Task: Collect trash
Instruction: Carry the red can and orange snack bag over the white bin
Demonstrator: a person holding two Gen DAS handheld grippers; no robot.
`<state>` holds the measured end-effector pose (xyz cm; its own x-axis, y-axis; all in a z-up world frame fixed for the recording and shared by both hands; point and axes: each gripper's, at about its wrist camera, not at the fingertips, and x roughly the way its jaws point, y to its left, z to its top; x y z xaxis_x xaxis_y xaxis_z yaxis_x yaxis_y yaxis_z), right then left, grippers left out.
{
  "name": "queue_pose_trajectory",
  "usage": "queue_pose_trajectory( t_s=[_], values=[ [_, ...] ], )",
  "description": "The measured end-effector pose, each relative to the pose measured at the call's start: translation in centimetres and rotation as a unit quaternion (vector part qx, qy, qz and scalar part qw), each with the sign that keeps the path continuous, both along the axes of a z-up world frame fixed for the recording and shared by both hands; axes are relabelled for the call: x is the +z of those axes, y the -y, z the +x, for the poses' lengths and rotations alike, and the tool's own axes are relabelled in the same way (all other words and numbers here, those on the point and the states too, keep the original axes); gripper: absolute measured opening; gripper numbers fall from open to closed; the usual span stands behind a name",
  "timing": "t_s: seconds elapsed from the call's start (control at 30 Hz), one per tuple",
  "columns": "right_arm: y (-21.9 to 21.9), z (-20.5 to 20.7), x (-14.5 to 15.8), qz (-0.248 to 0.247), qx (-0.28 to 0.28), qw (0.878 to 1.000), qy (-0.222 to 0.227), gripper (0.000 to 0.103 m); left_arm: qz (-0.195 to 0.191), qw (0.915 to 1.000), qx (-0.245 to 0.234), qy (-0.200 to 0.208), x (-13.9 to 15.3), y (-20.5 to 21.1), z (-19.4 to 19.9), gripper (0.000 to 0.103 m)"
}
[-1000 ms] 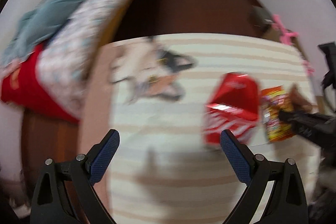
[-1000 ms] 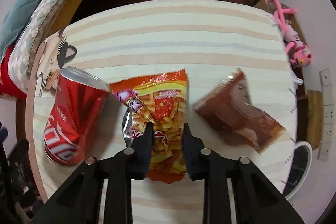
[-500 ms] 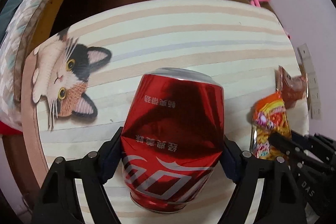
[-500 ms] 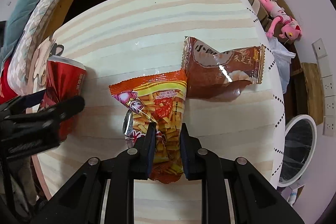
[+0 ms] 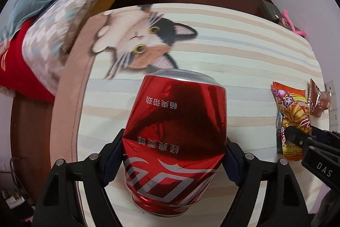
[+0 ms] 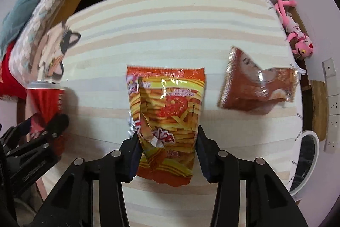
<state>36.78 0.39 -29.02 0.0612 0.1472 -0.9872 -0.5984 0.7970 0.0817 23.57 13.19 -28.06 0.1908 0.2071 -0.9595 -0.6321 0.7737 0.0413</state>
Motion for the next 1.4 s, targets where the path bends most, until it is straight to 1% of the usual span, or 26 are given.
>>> queue_pose_trajectory(
  t_s=[0.07, 0.13, 0.17, 0.2, 0.3, 0.43, 0.63, 0.93, 1.03, 1.2, 1.3, 1.4],
  values=[
    [-0.2, -0.4, 0.0, -0.01, 0.003, 1.0, 0.014, 0.048, 0.006, 1.0, 0.007, 0.003, 0.2, 0.1, -0.7, 0.078],
    [-0.3, -0.7, 0.1, -0.022, 0.004, 0.999, 0.031, 0.04, 0.012, 0.9999, 0.008, 0.006, 0.6, 0.3, -0.9, 0.078],
    [-0.1, -0.9, 0.2, -0.016, 0.005, 0.999, 0.034, 0.027, 0.018, 0.9998, 0.009, 0.008, 0.9, 0.6, -1.3, 0.078],
    [0.0, -1.0, 0.3, -0.013, 0.005, 0.999, 0.034, 0.019, 0.022, 0.9996, 0.009, 0.011, 1.3, 0.9, -1.9, 0.078],
    [0.7, -1.4, 0.9, -0.005, 0.004, 0.999, 0.032, 0.01, 0.032, 0.9993, 0.007, 0.02, 2.2, 0.9, -2.3, 0.078],
    [1.7, -3.0, 2.3, 0.011, 0.012, 0.999, 0.039, 0.008, 0.042, 0.9984, 0.006, 0.036, 3.9, 2.2, -4.1, 0.078],
    [4.5, -6.1, 5.7, 0.052, 0.02, 0.997, 0.046, 0.006, 0.051, 0.997, 0.003, 0.059, 6.7, 4.9, -7.1, 0.078],
    [11.1, -12.2, 11.3, 0.125, 0.004, 0.991, 0.036, 0.005, 0.065, 0.9934, -0.021, 0.092, 11.5, 9.9, -11.4, 0.079],
    [13.5, -13.3, 13.4, 0.145, -0.003, 0.989, 0.042, 0.005, 0.07, 0.9915, -0.032, 0.105, 13.2, 11.3, -12.0, 0.079],
    [17.6, -13.8, 16.8, 0.174, -0.018, 0.983, 0.055, 0.005, 0.075, 0.987, -0.056, 0.13, 16.0, 14.2, -12.0, 0.079],
    [20.5, -13.3, 18.7, 0.189, -0.035, 0.979, 0.065, 0.005, 0.075, 0.9834, -0.083, 0.143, 17.5, 16.7, -11.0, 0.079],
    [24.0, -12.4, 20.3, 0.2, -0.057, 0.975, 0.078, 0.005, 0.072, 0.9799, -0.109, 0.15, 18.2, 19.0, -9.6, 0.079]
  ],
)
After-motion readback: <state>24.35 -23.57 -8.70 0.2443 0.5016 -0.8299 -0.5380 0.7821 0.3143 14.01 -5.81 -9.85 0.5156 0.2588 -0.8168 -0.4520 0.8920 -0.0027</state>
